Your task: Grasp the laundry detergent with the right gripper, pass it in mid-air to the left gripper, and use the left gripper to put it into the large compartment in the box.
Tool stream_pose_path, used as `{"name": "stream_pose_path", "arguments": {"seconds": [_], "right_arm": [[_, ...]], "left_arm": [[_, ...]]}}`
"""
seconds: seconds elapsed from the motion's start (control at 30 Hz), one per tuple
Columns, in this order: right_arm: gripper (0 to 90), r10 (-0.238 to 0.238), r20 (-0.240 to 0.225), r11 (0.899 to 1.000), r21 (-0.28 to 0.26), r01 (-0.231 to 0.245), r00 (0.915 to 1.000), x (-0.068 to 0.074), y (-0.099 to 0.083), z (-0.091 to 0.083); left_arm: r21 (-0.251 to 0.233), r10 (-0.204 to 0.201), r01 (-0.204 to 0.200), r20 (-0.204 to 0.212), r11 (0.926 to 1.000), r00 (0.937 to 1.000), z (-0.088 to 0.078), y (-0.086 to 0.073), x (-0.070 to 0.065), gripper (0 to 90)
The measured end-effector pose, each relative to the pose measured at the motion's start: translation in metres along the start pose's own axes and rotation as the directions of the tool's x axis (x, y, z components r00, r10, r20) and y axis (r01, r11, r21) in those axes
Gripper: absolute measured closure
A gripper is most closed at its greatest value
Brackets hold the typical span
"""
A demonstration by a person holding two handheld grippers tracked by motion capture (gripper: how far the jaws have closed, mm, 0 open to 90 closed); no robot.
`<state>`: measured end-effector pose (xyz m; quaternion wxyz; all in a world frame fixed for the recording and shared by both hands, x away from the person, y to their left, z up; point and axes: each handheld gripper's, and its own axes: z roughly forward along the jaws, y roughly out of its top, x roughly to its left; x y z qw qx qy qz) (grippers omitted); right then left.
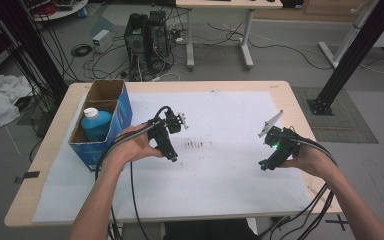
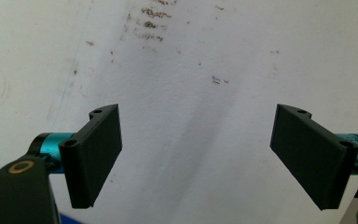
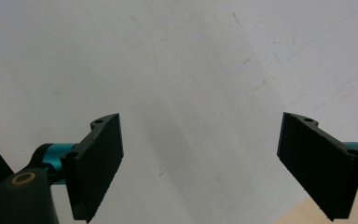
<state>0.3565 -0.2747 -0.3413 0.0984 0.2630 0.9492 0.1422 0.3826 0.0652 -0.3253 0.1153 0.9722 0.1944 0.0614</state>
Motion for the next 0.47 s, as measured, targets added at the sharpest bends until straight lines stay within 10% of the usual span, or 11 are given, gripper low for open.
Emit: {"name": "stream_pose_path", "arguments": {"seconds": [0.47], "right_arm": [[13.5, 0.018, 0.001, 1.000, 0.001, -0.018, 0.9998, 0.0016, -0.0014, 0.0002]], "left_arm": [[0.002, -0.007, 0.007, 0.001, 1.0000, 1.0000, 0.0031, -0.0003, -0.0005, 16.6]]}}
